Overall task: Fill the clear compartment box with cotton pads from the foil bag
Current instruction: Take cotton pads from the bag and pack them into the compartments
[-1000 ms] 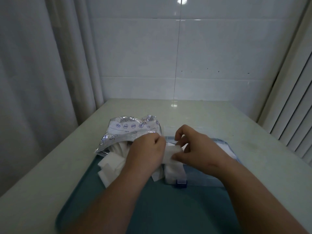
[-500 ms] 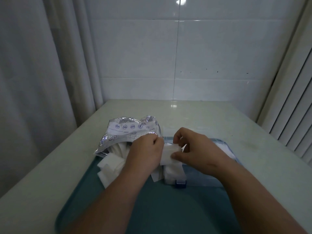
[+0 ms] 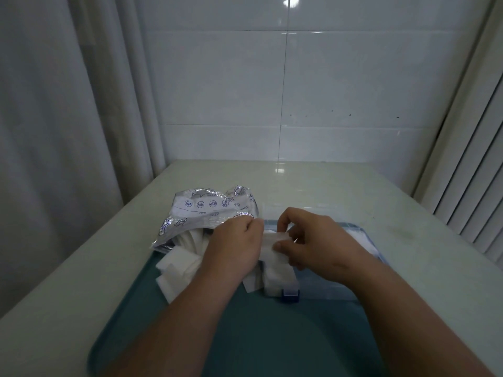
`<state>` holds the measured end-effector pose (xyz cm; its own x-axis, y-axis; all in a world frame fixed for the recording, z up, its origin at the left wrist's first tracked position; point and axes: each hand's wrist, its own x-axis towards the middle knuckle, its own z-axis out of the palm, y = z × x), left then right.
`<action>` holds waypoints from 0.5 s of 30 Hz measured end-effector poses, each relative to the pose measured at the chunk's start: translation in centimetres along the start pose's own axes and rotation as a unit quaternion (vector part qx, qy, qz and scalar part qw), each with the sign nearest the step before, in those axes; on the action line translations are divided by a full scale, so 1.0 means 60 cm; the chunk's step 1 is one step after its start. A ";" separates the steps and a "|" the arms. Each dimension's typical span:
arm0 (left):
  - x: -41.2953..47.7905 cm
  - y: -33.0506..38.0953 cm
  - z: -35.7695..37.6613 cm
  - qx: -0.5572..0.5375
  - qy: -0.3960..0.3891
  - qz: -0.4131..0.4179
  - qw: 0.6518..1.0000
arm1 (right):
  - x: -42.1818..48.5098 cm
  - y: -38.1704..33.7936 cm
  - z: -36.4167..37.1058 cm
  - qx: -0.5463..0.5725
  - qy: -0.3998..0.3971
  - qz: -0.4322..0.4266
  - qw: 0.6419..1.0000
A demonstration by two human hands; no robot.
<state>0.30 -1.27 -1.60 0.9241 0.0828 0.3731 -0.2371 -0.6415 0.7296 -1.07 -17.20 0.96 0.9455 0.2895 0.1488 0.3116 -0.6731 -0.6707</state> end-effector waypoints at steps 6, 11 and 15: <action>-0.005 0.013 -0.002 -0.029 -0.023 -0.029 0.999 | 0.000 -0.001 -0.003 0.024 0.021 -0.018 0.999; -0.005 0.005 0.002 0.025 -0.037 -0.012 0.999 | 0.002 0.003 0.002 -0.043 -0.018 0.000 0.999; -0.006 0.006 0.001 0.017 -0.039 -0.019 0.999 | 0.000 0.002 0.000 -0.042 -0.015 -0.007 0.999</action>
<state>-0.10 -1.61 -1.52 0.9533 0.0480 0.2983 -0.1923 -0.6649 0.7217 -1.02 -17.28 0.91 0.9380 0.3191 0.1353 0.3332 -0.7227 -0.6055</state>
